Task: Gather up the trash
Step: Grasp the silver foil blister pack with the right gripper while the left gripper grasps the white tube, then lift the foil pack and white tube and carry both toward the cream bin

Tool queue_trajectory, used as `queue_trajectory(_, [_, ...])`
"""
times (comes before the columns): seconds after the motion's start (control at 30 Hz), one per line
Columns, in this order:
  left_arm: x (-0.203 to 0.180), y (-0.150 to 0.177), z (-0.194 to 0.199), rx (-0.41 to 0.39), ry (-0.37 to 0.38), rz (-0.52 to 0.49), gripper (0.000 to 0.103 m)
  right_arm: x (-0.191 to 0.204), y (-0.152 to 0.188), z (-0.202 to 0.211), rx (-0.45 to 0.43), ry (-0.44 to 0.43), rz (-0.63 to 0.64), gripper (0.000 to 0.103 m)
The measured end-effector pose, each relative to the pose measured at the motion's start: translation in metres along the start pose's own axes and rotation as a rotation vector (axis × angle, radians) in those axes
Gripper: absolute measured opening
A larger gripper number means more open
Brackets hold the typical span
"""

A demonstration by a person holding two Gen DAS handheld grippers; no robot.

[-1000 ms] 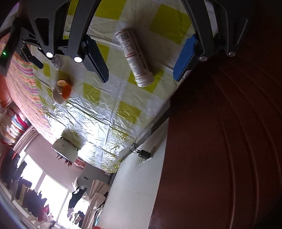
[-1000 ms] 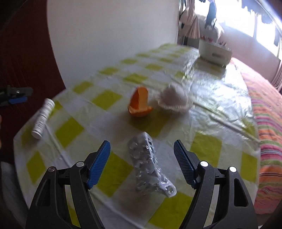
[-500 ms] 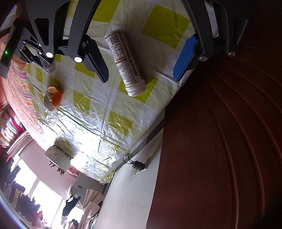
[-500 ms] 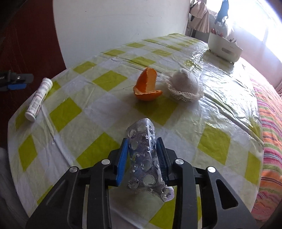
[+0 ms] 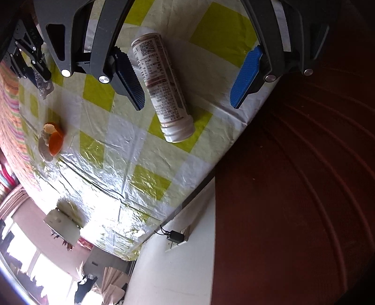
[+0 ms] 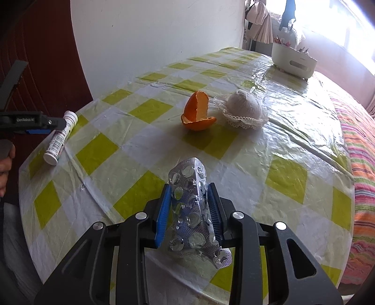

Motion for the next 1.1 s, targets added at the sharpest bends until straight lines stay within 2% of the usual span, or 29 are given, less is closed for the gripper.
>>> queue_trajectory(0.1, [-0.002, 0.002, -0.007, 0.017, -0.003, -0.003, 0.061, -0.002, 0.001, 0.003, -0.011, -0.005, -0.012, 0.031])
queue_trajectory(0.17, [-0.004, 0.004, -0.013, 0.039, 0.003, -0.007, 0.059, -0.005, 0.001, 0.007, -0.019, -0.007, -0.020, 0.032])
queue_trajectory(0.3, [-0.006, 0.004, -0.015, 0.026, -0.012, -0.019, 0.054, -0.009, 0.000, 0.015, -0.039, -0.013, -0.040, 0.032])
queue_trajectory(0.4, [-0.012, 0.005, -0.016, 0.010, -0.010, -0.041, 0.035, -0.011, -0.001, 0.021, -0.056, -0.013, -0.054, 0.032])
queue_trajectory(0.6, [-0.026, 0.007, -0.014, -0.001, 0.037, -0.098, 0.031, -0.013, -0.001, 0.033, -0.091, -0.011, -0.081, 0.032])
queue_trajectory(0.7, [-0.039, 0.007, -0.004, -0.044, 0.068, -0.133, 0.030, -0.016, 0.000, 0.039, -0.106, -0.012, -0.102, 0.031])
queue_trajectory(0.87, [-0.071, 0.014, 0.013, -0.093, 0.157, -0.195, 0.030, -0.028, 0.008, 0.048, -0.120, 0.002, -0.135, 0.031])
queue_trajectory(1.1, [-0.122, 0.032, 0.028, -0.123, 0.241, -0.293, 0.030, -0.052, 0.023, 0.065, -0.145, 0.035, -0.203, 0.031])
Point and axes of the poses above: each gripper's, at about its wrist camera, not at the fingertips, and z roughly against the way its jaws point, x to its left, y to its underside, the point moved 7 cm from there along -z, roughly the way its jaws point, and after that the axes turned 3 degrees about z, right-handed, at the moved point
